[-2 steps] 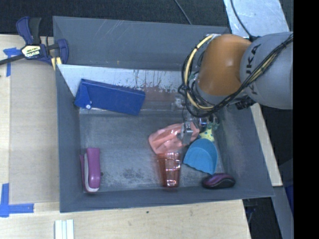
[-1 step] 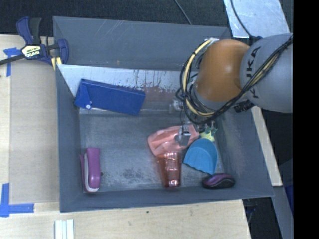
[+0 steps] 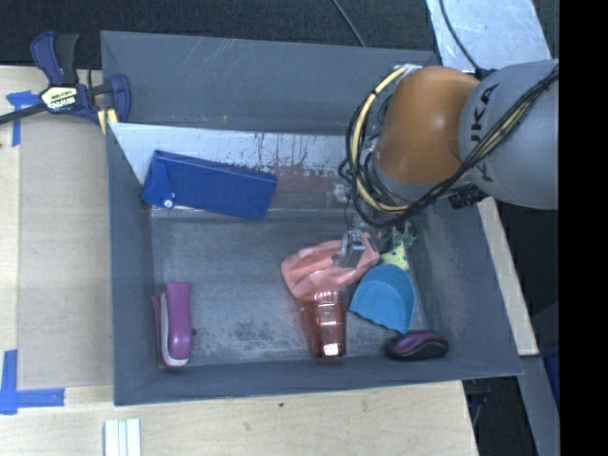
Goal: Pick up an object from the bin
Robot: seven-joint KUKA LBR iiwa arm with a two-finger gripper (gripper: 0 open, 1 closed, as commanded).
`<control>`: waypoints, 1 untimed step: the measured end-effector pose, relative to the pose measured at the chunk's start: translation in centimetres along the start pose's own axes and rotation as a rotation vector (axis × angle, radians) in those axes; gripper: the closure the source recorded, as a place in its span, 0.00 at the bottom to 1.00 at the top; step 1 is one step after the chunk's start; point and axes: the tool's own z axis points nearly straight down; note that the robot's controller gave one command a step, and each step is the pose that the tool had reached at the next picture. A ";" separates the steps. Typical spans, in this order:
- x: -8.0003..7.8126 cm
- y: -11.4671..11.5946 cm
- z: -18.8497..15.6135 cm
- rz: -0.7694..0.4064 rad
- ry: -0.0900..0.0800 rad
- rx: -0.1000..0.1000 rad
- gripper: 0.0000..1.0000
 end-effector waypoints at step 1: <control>-0.1 0.5 2.2 -0.003 -0.006 0.000 0.00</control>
Offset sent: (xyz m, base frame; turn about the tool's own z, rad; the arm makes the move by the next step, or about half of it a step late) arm -0.0055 0.0014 -0.0581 0.0127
